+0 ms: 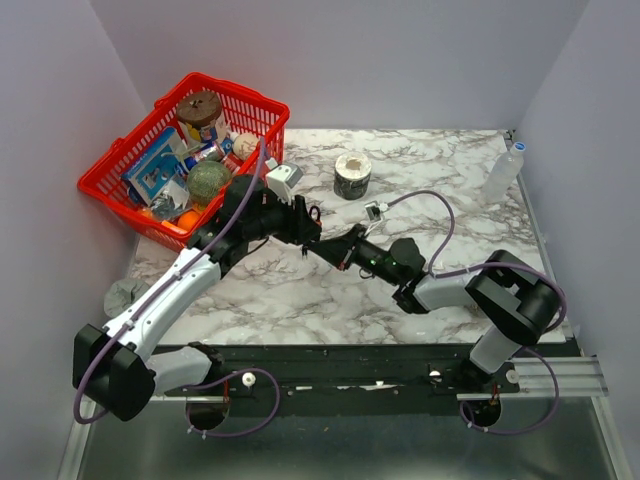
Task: Unlock with the key
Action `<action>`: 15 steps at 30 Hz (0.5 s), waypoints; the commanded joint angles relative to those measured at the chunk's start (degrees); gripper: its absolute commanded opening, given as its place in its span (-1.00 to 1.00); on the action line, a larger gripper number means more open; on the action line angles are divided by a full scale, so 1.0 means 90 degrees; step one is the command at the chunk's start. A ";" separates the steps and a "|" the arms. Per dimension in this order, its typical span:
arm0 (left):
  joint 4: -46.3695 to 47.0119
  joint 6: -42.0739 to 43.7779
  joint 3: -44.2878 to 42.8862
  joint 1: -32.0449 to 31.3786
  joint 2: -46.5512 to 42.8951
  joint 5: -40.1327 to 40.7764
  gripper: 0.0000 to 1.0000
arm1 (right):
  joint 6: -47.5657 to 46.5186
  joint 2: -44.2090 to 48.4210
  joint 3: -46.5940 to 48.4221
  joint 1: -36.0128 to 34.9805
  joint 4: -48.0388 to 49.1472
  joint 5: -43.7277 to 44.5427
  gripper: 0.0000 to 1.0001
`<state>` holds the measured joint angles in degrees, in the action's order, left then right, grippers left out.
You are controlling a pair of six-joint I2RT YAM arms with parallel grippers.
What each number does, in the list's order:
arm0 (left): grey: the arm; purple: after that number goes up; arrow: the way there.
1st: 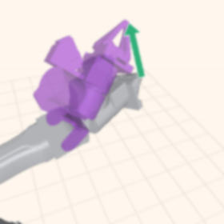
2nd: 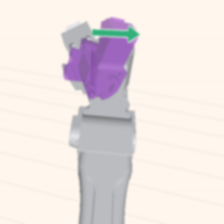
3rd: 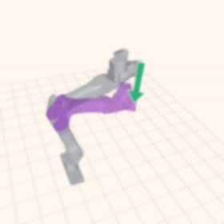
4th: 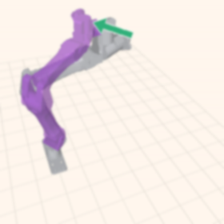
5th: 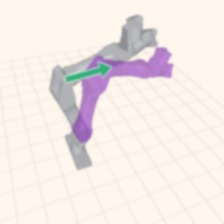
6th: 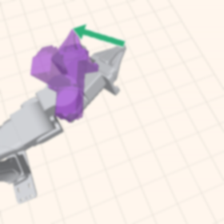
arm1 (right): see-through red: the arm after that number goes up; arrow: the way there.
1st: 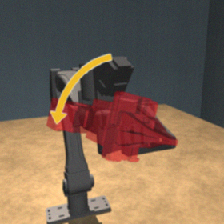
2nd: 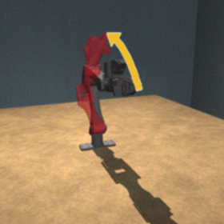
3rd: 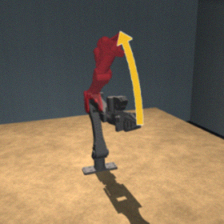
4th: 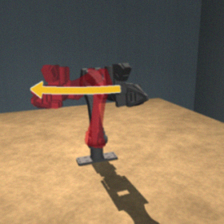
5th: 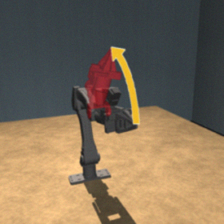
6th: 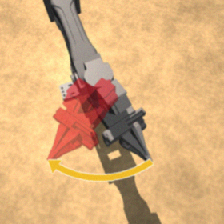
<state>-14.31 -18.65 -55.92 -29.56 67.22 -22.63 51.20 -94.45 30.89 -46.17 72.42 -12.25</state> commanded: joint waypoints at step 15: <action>-0.1086 -0.0192 -0.0027 -0.0124 -0.0672 -0.1238 -1.00 | -0.0014 0.0368 0.0455 0.0492 0.1905 0.0150 -0.99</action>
<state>-14.81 -17.41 -55.90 -28.71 62.96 -26.98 52.47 -93.10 32.71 -44.64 73.21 -20.34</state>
